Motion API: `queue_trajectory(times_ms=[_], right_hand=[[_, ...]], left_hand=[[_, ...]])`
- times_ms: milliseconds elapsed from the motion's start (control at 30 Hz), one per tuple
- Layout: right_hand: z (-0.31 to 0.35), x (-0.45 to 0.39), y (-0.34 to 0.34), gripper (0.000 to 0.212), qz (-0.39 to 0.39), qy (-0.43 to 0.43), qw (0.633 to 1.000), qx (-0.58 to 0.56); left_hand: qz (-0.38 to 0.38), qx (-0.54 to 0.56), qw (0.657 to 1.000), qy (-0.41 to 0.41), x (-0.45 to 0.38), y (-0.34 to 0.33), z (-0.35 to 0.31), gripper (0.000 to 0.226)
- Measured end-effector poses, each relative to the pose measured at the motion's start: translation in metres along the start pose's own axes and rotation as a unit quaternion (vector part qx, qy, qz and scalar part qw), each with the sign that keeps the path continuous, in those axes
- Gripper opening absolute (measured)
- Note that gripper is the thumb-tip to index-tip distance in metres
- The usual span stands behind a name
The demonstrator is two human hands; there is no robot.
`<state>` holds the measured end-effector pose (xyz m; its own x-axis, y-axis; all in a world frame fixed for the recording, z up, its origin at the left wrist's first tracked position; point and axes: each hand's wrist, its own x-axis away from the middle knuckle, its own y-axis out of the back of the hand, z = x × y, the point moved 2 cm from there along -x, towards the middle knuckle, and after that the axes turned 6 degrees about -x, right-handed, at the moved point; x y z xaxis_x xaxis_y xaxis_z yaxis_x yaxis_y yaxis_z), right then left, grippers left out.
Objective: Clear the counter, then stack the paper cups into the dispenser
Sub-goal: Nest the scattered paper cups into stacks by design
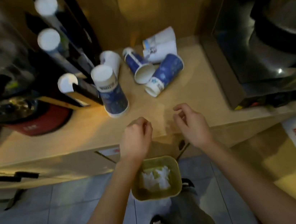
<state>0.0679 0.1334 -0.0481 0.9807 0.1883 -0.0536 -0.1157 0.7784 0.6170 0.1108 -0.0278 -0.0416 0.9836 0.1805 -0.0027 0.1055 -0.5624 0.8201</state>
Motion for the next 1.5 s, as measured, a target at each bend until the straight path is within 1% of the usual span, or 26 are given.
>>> queue_trajectory(times_ms=[100,167,200,267,333,400,467,533,600,633,667,733,767,833,900,967,1000,1100,1133,1167,1233,1267,1333,1367,1433,1500], right_hand=[[0.001,-0.016,0.013,0.025,-0.01,-0.003,0.999,-0.03],[-0.004,-0.033,0.017,0.026,-0.011,-0.012,0.998,-0.056],[-0.008,-0.044,0.018,0.027,-0.013,-0.029,0.996,-0.078],[-0.017,-0.067,0.018,0.027,-0.008,-0.091,0.987,-0.136],[-0.03,-0.092,0.013,0.031,0.001,-0.168,0.964,-0.206],[-0.046,-0.115,0.005,0.04,0.004,-0.243,0.931,-0.273],[-0.057,-0.136,-0.001,0.049,0.023,-0.295,0.905,-0.306],[-0.066,-0.153,-0.007,0.055,0.046,-0.34,0.879,-0.332],[-0.071,-0.17,-0.011,0.06,0.052,-0.379,0.858,-0.344],[-0.072,-0.178,-0.013,0.058,0.047,-0.396,0.845,-0.355],[-0.07,-0.184,-0.014,0.052,0.043,-0.415,0.829,-0.374],[-0.069,-0.194,-0.021,0.041,0.045,-0.438,0.795,-0.416],[-0.067,-0.198,-0.024,0.042,0.044,-0.442,0.785,-0.432],[-0.061,-0.204,-0.03,0.051,0.029,-0.441,0.772,-0.458],[-0.06,-0.21,-0.035,0.057,0.01,-0.448,0.749,-0.488],[-0.058,-0.211,-0.037,0.057,0.014,-0.466,0.722,-0.511],[-0.057,-0.211,-0.035,0.057,0.018,-0.475,0.718,-0.508],[-0.061,-0.205,-0.029,0.056,0.019,-0.487,0.736,-0.47],[-0.061,-0.202,-0.026,0.052,0.014,-0.484,0.744,-0.46],[-0.061,-0.2,-0.022,0.044,0.007,-0.473,0.756,-0.453],[-0.061,-0.196,-0.013,0.026,-0.02,-0.416,0.799,-0.434],[-0.06,-0.193,-0.007,0.026,-0.037,-0.372,0.824,-0.426],[-0.055,-0.185,0.006,0.043,-0.056,-0.273,0.864,-0.42],[-0.054,-0.179,0.012,0.052,-0.055,-0.227,0.889,-0.394],[-0.054,-0.166,0.021,0.067,-0.027,-0.165,0.945,-0.28],[-0.057,-0.156,0.023,0.081,0.008,-0.122,0.975,-0.187]], left_hand=[[-0.048,0.009,0.999,-0.015,-0.021,0.013,-0.013,0.017],[-0.057,0.007,0.998,0.003,-0.037,0.015,-0.018,0.023],[-0.053,0.007,0.998,0.017,-0.046,0.013,-0.019,0.027],[-0.037,0.023,0.998,0.055,-0.065,0.007,-0.022,0.036],[-0.026,0.055,0.992,0.107,-0.085,0.0,-0.024,0.045],[-0.023,0.068,0.986,0.148,-0.103,-0.007,-0.026,0.053],[-0.015,0.059,0.985,0.161,-0.121,-0.013,-0.03,0.057],[-0.017,0.047,0.984,0.171,-0.136,-0.018,-0.032,0.058],[-0.022,0.024,0.985,0.168,-0.148,-0.021,-0.031,0.058],[-0.021,0.008,0.986,0.164,-0.154,-0.022,-0.03,0.057],[-0.017,-0.007,0.986,0.163,-0.16,-0.024,-0.028,0.057],[-0.002,-0.044,0.985,0.166,-0.17,-0.027,-0.023,0.056],[0.007,-0.065,0.984,0.164,-0.174,-0.029,-0.022,0.056],[0.027,-0.1,0.982,0.157,-0.183,-0.032,-0.017,0.058],[0.05,-0.138,0.977,0.152,-0.194,-0.034,-0.013,0.062],[0.077,-0.18,0.969,0.154,-0.205,-0.035,-0.009,0.062],[0.084,-0.196,0.964,0.157,-0.21,-0.035,-0.007,0.06],[0.072,-0.222,0.961,0.149,-0.219,-0.035,-0.003,0.046],[0.062,-0.224,0.962,0.142,-0.22,-0.035,-0.002,0.04],[0.053,-0.225,0.963,0.135,-0.221,-0.035,-0.002,0.035],[0.041,-0.223,0.965,0.128,-0.222,-0.035,0.0,0.032],[0.034,-0.22,0.967,0.128,-0.222,-0.035,0.001,0.031],[0.018,-0.215,0.968,0.128,-0.219,-0.035,0.003,0.029],[0.011,-0.215,0.968,0.126,-0.217,-0.035,0.004,0.028],[0.002,-0.219,0.968,0.122,-0.214,-0.036,0.003,0.025],[0.007,-0.22,0.968,0.12,-0.213,-0.035,-0.001,0.028]])
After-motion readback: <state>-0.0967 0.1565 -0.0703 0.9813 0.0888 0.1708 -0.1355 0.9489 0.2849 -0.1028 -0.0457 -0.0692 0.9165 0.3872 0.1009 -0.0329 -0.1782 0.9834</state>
